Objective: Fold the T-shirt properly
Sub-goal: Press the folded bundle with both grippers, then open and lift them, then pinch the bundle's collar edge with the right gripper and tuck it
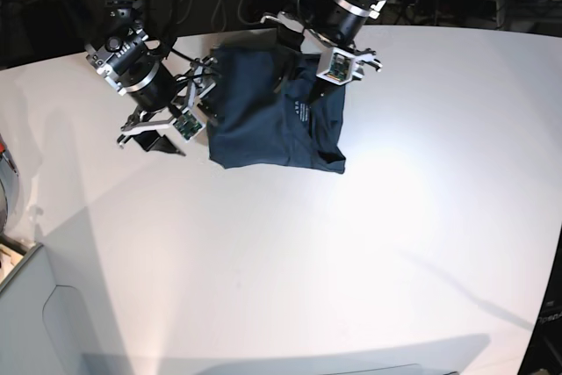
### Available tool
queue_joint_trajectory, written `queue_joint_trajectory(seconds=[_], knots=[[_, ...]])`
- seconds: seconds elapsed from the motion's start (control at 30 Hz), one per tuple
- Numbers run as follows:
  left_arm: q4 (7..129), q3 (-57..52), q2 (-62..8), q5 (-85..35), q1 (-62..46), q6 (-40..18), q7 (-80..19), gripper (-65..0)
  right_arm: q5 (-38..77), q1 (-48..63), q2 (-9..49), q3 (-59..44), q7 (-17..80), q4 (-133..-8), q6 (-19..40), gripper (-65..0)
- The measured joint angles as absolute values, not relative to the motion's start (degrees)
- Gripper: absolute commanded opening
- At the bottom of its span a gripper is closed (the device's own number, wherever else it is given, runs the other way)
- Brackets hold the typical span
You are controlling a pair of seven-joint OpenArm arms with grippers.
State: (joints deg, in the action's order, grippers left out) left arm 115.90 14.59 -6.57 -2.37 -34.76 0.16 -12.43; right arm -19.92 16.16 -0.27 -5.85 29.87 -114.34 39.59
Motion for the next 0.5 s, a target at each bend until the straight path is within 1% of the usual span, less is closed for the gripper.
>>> queue_joint_trajectory(seconds=[0.2,0.37,0.5], knots=[[115.83,2.31,-6.50,-2.37,-37.32,0.82,-12.95,-31.0,-19.68,20.27,-0.19,4.97,29.56,-116.03,39.57,-23.6],[115.70,-8.36,-6.33,-11.11,-37.93,0.01,-13.54,-30.8,-19.86,22.76,0.01,12.60,29.45,-116.07,39.55,-23.5],[113.82,-16.23,-6.74,-17.30,-37.41,0.16,-12.56,-30.8,-19.64,22.90,0.12,15.70,29.30,-114.72,39.55,-23.5]])
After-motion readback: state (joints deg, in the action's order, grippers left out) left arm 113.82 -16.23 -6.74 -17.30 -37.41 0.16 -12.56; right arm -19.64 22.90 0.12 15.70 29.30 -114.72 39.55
